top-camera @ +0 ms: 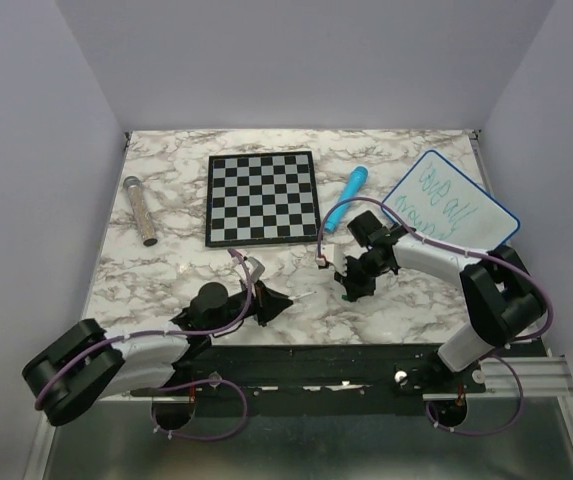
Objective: Write a sentence on the whiteboard
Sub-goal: Pick up the pen cap from the center of the board, then insert the whiteboard marker without the cap into the pen cap.
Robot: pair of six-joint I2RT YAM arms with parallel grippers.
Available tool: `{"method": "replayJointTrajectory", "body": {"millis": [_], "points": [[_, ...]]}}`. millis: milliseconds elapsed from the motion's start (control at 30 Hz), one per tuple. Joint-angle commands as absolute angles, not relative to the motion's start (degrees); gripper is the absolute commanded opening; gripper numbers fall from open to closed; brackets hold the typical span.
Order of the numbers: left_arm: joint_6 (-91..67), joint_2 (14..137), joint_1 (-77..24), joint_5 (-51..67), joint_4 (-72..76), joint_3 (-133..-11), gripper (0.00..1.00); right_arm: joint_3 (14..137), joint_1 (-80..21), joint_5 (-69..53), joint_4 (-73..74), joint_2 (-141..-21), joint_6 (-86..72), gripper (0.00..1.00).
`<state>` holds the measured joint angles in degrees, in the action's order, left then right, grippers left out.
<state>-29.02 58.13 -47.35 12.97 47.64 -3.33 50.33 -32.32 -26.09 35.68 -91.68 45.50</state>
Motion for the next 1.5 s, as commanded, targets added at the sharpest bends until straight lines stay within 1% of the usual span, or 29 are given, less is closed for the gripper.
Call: {"method": "replayJointTrajectory", "body": {"millis": [0, 267, 400, 567, 967, 1467], "points": [[-30.67, 67.92, -47.46, 21.17, 60.44, -4.21, 0.00, 47.21, -32.78, -23.55, 34.55, -89.75, 50.62, 0.00], [-33.92, 87.51, -47.46, 27.77, 75.75, -8.43, 0.00, 42.19, -32.78, -25.05, 28.66, -82.54, 57.73, 0.01], [-36.73, 94.37, -47.37, 29.70, 86.54, -8.70, 0.00, 40.34, -32.78, -26.80, 27.16, -80.25, 59.76, 0.00], [-39.55, 102.81, -47.46, 29.44, 96.48, -8.26, 0.00, 39.29, -32.78, -29.09, 26.72, -78.75, 61.34, 0.01], [-38.15, 102.22, -47.46, 27.78, 96.59, -9.14, 0.00, 39.11, -32.87, -33.57, 29.35, -79.63, 63.63, 0.01], [-38.06, 97.03, -47.46, 27.60, 96.59, -8.96, 0.00, 39.46, -33.40, -36.30, 31.20, -81.39, 64.95, 0.00]]}}
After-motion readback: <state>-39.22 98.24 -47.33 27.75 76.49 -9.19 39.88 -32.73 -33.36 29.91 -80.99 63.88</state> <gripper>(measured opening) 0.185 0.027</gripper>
